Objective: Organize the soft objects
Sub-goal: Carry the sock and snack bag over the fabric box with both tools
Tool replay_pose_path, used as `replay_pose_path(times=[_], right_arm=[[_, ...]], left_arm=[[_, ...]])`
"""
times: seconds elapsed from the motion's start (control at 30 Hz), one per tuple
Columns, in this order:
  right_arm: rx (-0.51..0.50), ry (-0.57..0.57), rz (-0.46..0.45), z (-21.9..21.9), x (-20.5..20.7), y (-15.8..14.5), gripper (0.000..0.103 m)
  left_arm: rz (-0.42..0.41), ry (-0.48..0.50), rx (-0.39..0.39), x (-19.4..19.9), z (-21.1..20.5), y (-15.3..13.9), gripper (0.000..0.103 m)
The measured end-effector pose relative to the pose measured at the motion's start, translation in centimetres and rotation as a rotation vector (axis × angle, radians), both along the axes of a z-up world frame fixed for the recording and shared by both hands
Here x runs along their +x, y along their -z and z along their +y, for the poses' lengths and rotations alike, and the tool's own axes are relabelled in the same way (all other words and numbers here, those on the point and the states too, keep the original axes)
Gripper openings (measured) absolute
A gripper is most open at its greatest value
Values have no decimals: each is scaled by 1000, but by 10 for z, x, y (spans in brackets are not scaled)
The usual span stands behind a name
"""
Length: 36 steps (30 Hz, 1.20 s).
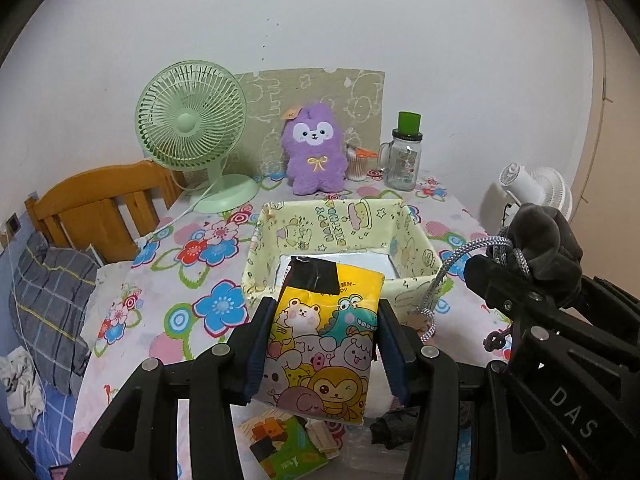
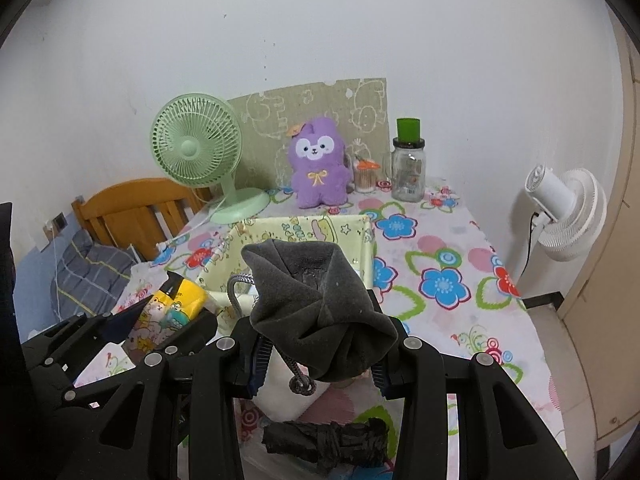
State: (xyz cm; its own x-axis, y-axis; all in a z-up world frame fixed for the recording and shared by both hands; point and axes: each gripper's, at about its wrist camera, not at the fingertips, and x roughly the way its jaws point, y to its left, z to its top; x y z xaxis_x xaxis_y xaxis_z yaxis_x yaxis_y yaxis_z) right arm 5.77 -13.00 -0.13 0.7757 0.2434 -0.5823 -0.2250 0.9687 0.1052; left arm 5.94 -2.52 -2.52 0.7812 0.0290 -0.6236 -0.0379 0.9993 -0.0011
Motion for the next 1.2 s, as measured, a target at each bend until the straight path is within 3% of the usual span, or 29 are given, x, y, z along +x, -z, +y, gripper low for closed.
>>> replay_pose_path(times=[0.57,1.2], right_arm=[[-8,37,-19,-2,17,-11,44],[-21,27,-6,7,67,-6,44]], left_arm=[[-20,48,29,23,-8,-12,51],[-14,43,38,70,3,-11,51]])
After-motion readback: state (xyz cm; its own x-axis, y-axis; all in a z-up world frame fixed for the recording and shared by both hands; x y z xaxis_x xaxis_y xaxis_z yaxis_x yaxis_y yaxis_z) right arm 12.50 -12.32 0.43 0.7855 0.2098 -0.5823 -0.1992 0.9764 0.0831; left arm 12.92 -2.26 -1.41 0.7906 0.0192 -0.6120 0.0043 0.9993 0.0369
